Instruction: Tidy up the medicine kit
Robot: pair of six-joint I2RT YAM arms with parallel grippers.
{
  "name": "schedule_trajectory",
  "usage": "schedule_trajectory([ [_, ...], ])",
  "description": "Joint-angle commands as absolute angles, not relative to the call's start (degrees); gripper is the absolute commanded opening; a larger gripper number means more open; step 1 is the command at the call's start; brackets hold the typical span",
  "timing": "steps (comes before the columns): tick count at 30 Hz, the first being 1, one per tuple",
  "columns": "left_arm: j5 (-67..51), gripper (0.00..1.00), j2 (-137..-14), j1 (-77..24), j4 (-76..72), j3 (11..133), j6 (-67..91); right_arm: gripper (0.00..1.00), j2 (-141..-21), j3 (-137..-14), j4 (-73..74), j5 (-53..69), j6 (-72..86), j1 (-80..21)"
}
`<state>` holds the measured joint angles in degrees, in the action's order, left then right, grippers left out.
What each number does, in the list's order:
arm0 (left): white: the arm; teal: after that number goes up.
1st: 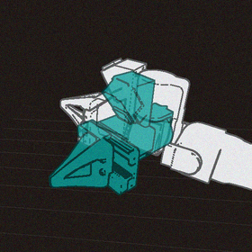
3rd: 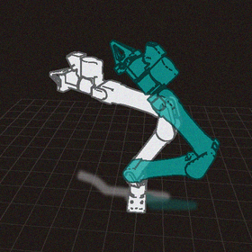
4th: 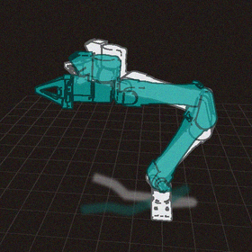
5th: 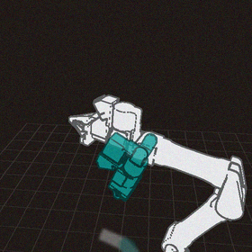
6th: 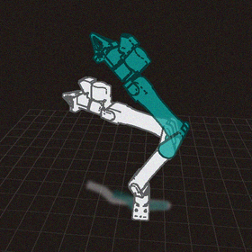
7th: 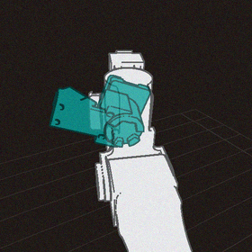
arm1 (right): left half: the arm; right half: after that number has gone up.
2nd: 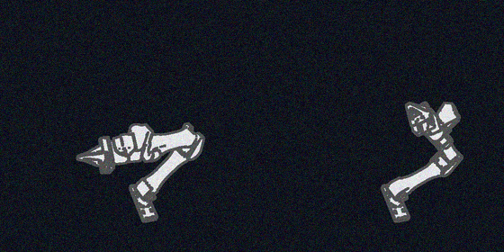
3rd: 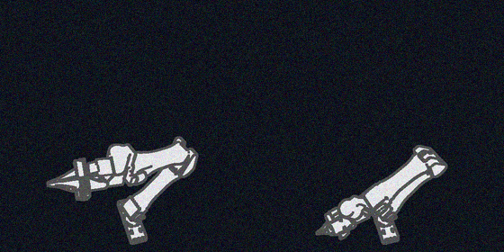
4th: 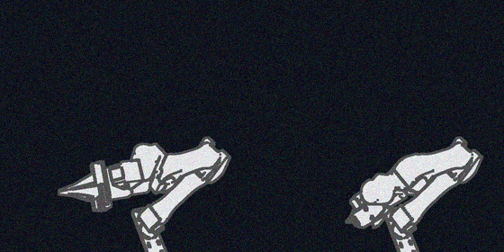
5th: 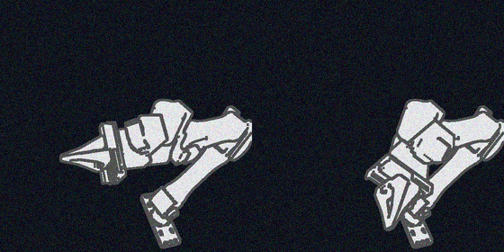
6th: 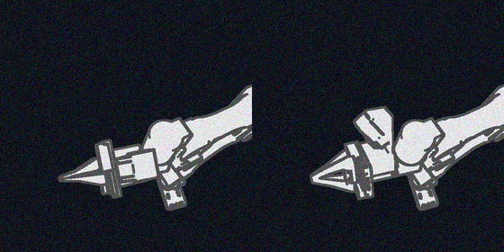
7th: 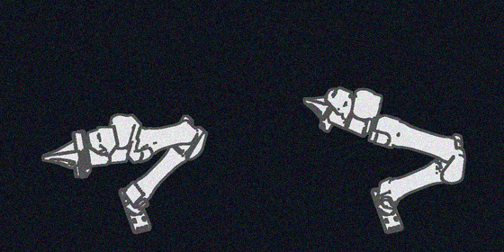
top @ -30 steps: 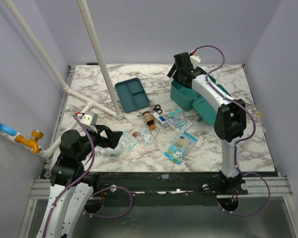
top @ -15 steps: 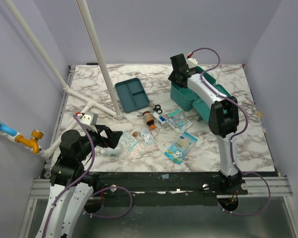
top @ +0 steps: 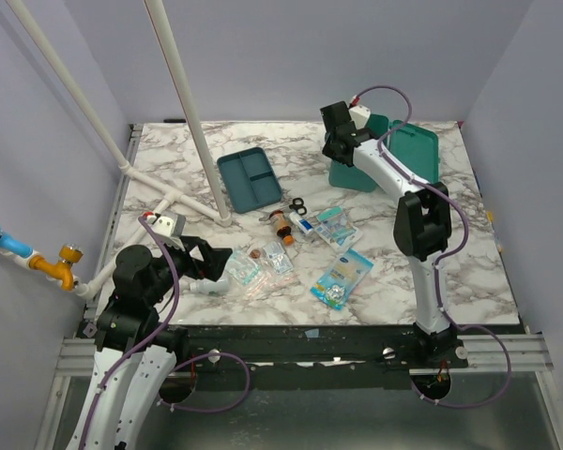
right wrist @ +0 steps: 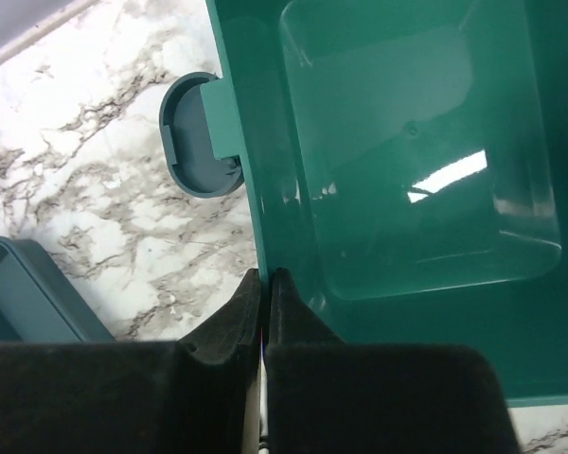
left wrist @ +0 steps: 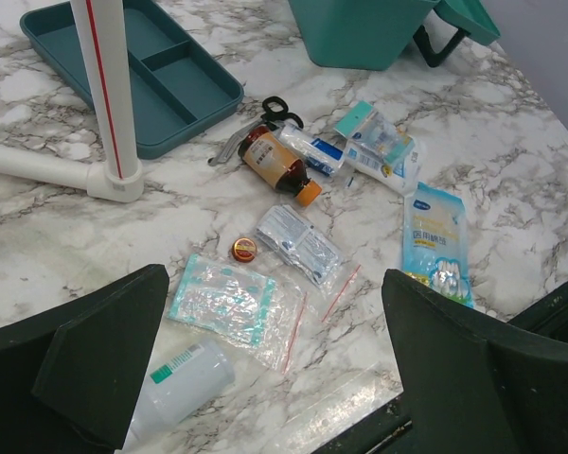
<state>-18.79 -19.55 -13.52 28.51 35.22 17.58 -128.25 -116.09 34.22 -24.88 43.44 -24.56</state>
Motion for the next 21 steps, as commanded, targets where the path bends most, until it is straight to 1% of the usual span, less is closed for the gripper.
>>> schedule_trajectory([
  [1,-17.9,0.99,-19.8,-13.7,28.3,35.4,17.1,0.01,-125.9,-113.5,35.4,-26.3,38.3,-24.6],
  [8,-18.1,0.98,-20.1,-13.7,28.3,35.4,17.2,0.01,-119.3,-106.1,32.2,-24.3,26.8,-24.5],
  [13,-18.2,0.99,-20.1,-13.8,28.4,35.3,17.3,0.01,-113.5,-98.7,30.1,-19.8,17.3,-24.4],
  [21,-18.1,0.99,-20.2,-13.8,28.6,35.5,17.3,0.01,-103.5,-83.8,26.0,-21.0,9.4,-24.2],
])
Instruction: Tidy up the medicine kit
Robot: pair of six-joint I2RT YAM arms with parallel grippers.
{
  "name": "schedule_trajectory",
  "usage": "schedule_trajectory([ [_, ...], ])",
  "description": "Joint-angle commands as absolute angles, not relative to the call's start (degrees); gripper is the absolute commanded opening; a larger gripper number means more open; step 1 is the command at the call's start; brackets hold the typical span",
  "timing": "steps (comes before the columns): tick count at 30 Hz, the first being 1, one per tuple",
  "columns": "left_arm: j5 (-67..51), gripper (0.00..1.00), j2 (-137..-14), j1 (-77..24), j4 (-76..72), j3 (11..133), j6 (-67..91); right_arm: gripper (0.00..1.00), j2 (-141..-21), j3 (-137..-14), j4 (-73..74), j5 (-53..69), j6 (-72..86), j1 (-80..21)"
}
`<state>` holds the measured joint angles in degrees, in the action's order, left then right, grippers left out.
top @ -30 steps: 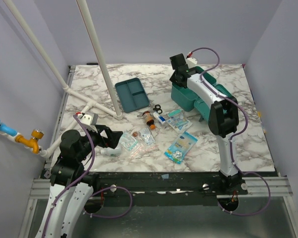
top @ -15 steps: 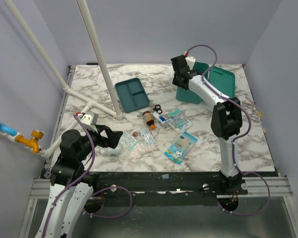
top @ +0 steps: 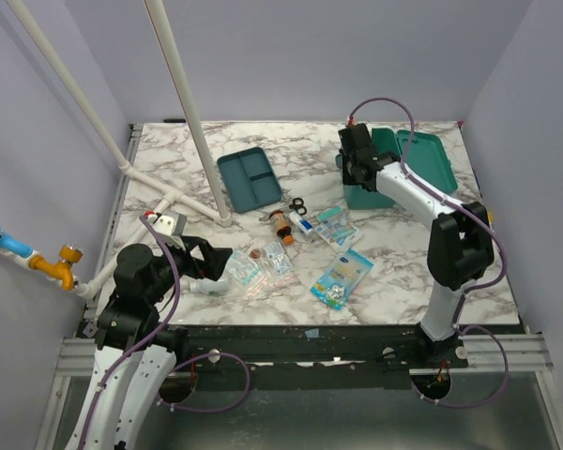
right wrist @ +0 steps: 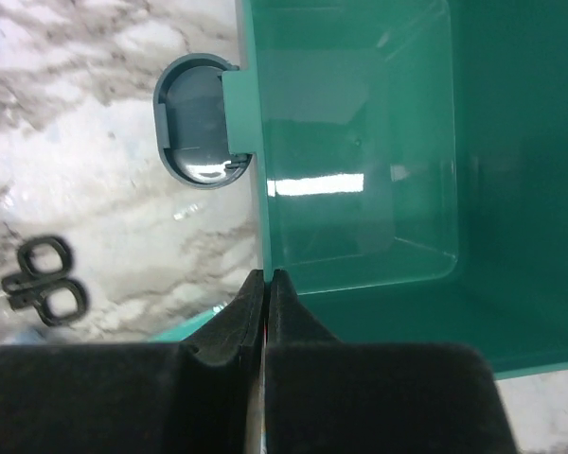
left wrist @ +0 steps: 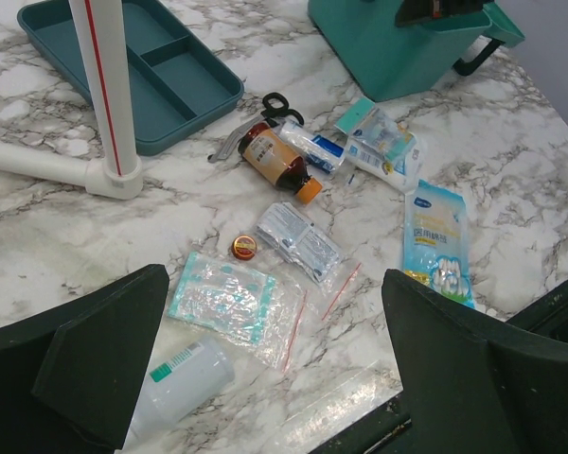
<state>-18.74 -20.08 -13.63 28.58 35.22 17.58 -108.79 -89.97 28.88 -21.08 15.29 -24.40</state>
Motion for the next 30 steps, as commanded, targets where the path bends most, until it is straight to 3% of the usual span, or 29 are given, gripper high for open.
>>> schedule_trajectory([
  [1,-18.1,0.99,-20.2,-13.9,28.6,35.4,17.3,0.01,-102.2,-82.0,25.0,-20.9,8.7,-24.1],
  [8,-18.2,0.98,-20.2,-14.0,28.6,35.4,17.4,0.01,-95.1,-73.5,24.7,-20.6,7.7,-24.1],
  [30,-17.8,0.99,-19.5,-14.4,28.8,35.3,17.5,0.01,-79.7,-56.9,25.7,-3.8,10.3,-26.5],
])
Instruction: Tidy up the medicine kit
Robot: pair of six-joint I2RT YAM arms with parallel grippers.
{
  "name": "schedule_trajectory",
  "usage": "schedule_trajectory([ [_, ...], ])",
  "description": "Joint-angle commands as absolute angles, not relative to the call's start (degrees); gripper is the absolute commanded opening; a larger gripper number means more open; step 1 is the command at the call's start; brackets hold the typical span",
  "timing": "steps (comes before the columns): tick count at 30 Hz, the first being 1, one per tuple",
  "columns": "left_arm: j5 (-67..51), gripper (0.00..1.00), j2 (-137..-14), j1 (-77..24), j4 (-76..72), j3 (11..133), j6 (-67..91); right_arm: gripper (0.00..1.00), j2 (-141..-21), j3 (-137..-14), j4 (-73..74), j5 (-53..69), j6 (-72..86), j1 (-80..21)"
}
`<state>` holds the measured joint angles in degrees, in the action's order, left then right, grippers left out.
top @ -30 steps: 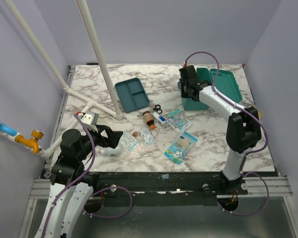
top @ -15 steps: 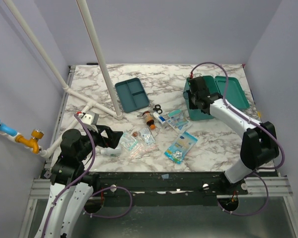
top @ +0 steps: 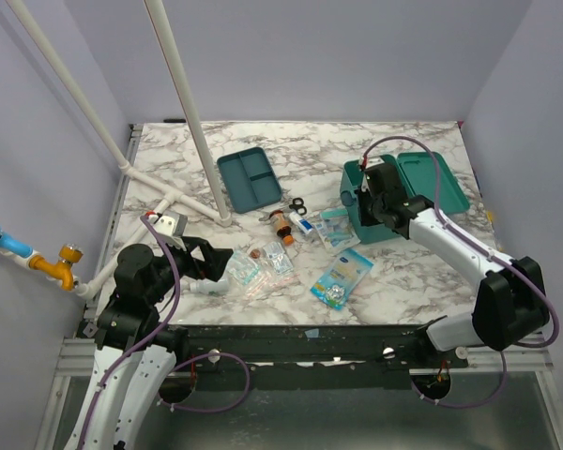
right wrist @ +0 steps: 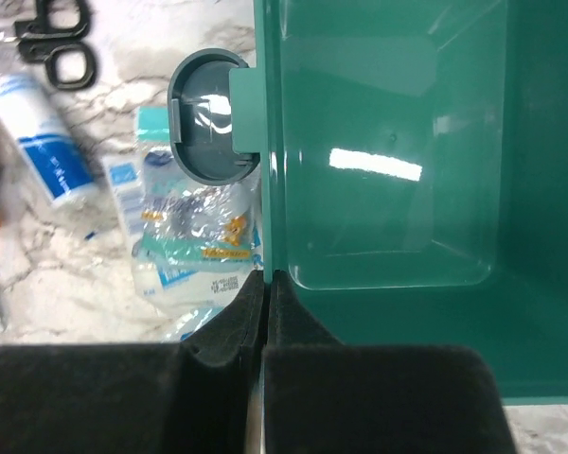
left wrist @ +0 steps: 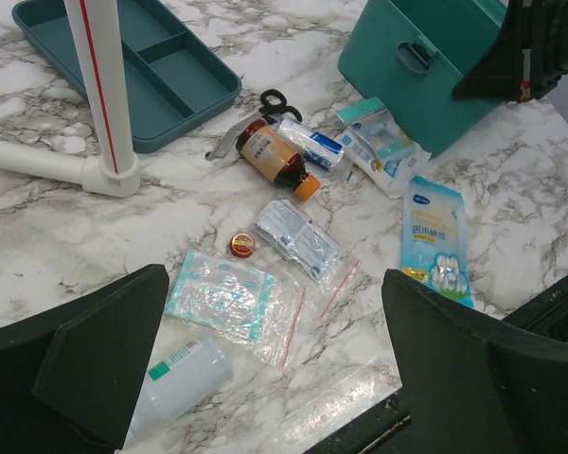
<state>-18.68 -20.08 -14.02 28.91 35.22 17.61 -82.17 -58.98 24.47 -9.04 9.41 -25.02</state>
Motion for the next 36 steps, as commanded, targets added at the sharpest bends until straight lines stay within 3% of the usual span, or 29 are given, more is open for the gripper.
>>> schedule_trajectory([
  [1,-17.9,0.98,-19.6,-14.4,28.7,35.4,17.5,0.01,-79.3,-56.7,26.0,-3.5,10.4,-27.0],
  [11,-17.7,0.99,-19.5,-14.4,29.2,35.6,17.5,0.02,-79.0,-58.6,29.4,-5.7,12.5,-33.0],
  [14,-17.5,0.99,-19.5,-14.4,29.2,35.4,17.5,0.15,-77.7,-59.4,30.4,-7.7,12.6,-33.0],
  [18,-17.5,0.99,-19.8,-14.4,29.2,35.6,17.4,0.41,-74.7,-60.5,31.3,-9.4,13.9,-33.0],
  [22,-17.4,0.99,-19.8,-14.4,29.2,35.6,17.4,0.58,-71.9,-62.3,34.6,-11.6,15.7,-33.0],
  [27,-16.9,0.99,-19.7,-14.4,29.4,35.7,17.5,0.70,-68.4,-64.2,40.2,-13.2,21.3,-33.0],
  [36,-13.0,0.99,-18.9,-14.4,30.4,35.6,19.5,0.77,-58.6,-63.7,48.1,-8.9,33.6,-33.0],
])
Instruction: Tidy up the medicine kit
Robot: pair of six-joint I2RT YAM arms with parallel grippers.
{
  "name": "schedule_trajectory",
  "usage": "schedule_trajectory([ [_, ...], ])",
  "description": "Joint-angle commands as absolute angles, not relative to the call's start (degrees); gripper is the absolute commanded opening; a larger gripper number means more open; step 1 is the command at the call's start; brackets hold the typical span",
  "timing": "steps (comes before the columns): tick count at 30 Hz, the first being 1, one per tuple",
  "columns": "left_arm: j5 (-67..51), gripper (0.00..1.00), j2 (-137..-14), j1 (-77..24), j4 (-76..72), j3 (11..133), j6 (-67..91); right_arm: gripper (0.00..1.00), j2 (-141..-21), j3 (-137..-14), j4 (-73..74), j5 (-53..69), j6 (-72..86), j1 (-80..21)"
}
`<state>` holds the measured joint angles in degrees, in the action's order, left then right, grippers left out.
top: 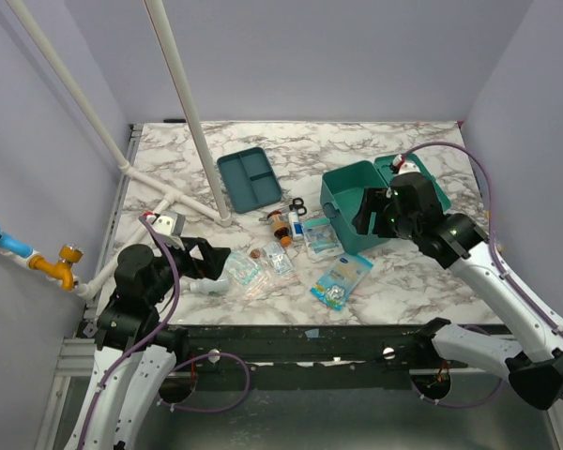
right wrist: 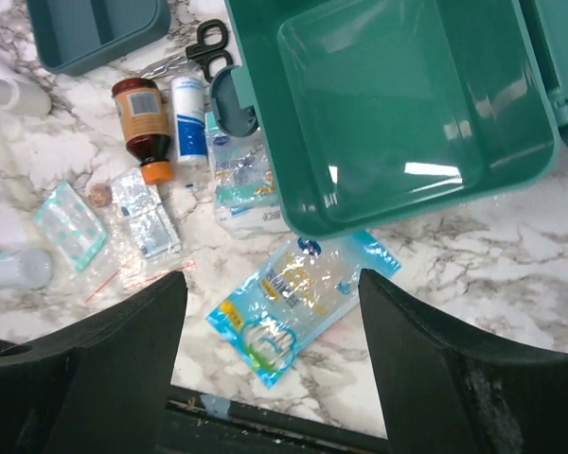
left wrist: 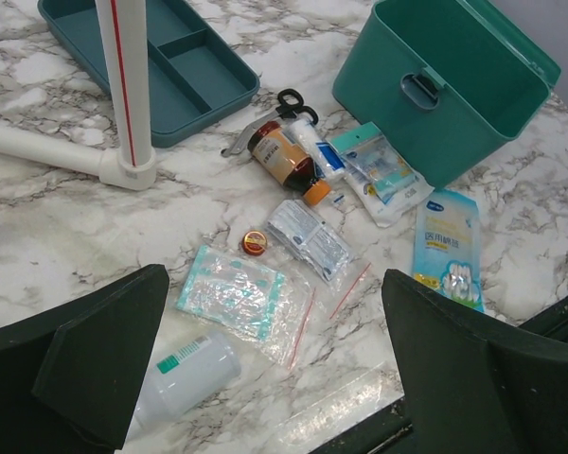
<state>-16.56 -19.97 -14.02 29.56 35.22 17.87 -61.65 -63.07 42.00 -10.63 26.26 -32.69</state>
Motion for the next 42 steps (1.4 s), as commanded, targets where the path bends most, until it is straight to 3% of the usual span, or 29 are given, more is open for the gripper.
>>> schedule_trajectory([
  [1,-12.5,0.99,-18.6,-14.4,30.4,35.6,19.5,0.77,-57.8,-63.0,48.9,-9.0,34.7,-33.0],
  [12,-10.9,0.99,-17.3,-14.7,29.5,34.5,20.0,0.77,-52.8,-53.2,52.3,-6.2,46.7,-33.1],
  [23,-10.3,0.99,-16.8,-15.3,29.1,33.9,19.7,0.73,-47.8,-36.8,41.8,-2.3,57.9,-33.1],
  [42,-10.3,0.98,-16.9,-16.4,29.0,33.8,19.5,0.71,-54.0,-25.6,26.1,-3.8,69.1,-36.8],
])
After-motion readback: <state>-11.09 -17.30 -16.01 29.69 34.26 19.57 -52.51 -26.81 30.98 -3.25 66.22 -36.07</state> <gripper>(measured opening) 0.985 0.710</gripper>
